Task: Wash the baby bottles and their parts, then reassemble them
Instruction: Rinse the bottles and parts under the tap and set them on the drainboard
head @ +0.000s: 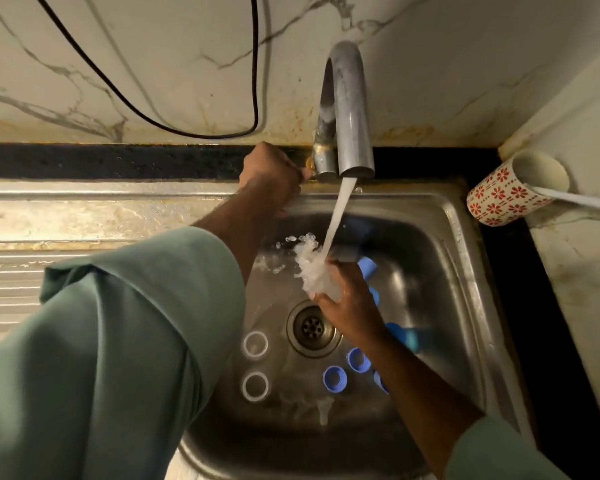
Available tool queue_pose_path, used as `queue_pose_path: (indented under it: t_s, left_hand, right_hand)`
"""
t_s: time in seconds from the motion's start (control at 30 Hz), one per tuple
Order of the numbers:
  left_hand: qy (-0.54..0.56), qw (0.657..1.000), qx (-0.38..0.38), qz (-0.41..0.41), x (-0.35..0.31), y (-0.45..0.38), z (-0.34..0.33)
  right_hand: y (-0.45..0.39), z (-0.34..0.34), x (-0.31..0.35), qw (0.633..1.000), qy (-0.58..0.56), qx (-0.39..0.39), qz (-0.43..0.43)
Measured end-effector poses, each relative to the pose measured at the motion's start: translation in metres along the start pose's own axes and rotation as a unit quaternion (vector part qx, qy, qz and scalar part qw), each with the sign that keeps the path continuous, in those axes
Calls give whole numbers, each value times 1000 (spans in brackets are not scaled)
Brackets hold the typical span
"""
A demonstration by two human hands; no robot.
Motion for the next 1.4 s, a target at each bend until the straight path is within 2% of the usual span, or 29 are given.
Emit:
queue_pose_path:
  t_s: [0.07, 0.2, 0.4, 0.5, 0.57, 0.63, 0.77, 0.83, 0.9, 0.97, 1.07, 1.2, 1.27, 1.3, 1.33, 1.4]
  left_hand:
    - [2, 1000, 6, 1, -1, 1, 0]
    - [10, 1000, 12, 7, -1, 2, 0]
    - [19, 999, 33, 18, -2, 6, -1]
    - [20, 999, 35, 22, -3, 7, 0]
    - [16, 999, 35, 24, -3, 7, 0]
    - [15, 999, 35, 27, -2, 7, 0]
    - [16, 999, 36, 32, -2, 5, -1]
    - [17, 999, 37, 33, -1, 5, -1]
    - [17, 999, 39, 32, -1, 4, -1]
    - [12, 999, 39, 31, -1, 4, -2]
    - [3, 999, 36, 29, -1, 4, -2]
    - [5, 999, 31, 37, 1, 3, -4]
    - [7, 999, 26, 40, 3, 2, -5]
    - [11, 999, 24, 43, 5, 1, -6]
    - [17, 998, 22, 48, 7, 0, -6]
    - [33, 998, 22, 57, 10, 0, -5]
  right_hand:
    - [1, 5, -8, 999, 22, 44, -19]
    - [-3, 19, -11, 981, 165, 101, -20]
    - [-12, 24, 4, 957, 248, 136, 64]
    - [-18, 27, 3, 974, 183, 130, 36]
    - [-20, 33, -2, 992, 58, 108, -42]
    - [-19, 37, -11, 983, -66, 82, -150]
    - [-14, 43, -26, 939, -130, 26, -317]
    - [-7, 36, -30, 903, -186, 15, -388]
    - [8, 27, -32, 835, -263, 9, -483]
    - [21, 14, -31, 750, -375, 5, -545]
    - [27, -3, -24, 645, -535, -15, -545]
    - [37, -24, -22, 552, -652, -62, -517]
    - [46, -33, -23, 528, -681, -51, -504]
    - [49, -36, -24, 531, -684, -41, -498]
    - [51, -37, -25, 544, -680, -36, -491]
    - [51, -32, -29, 595, -655, -44, -463]
Point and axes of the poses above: each hand's wrist, its own y-axis away from the middle knuckle, its own z-axis out of the back of the hand, x = y × z, the point moved 7 cm from there along -y, towards the middle knuckle, and after that the axes turned 4 degrees about -y, right-handed, at the moved point
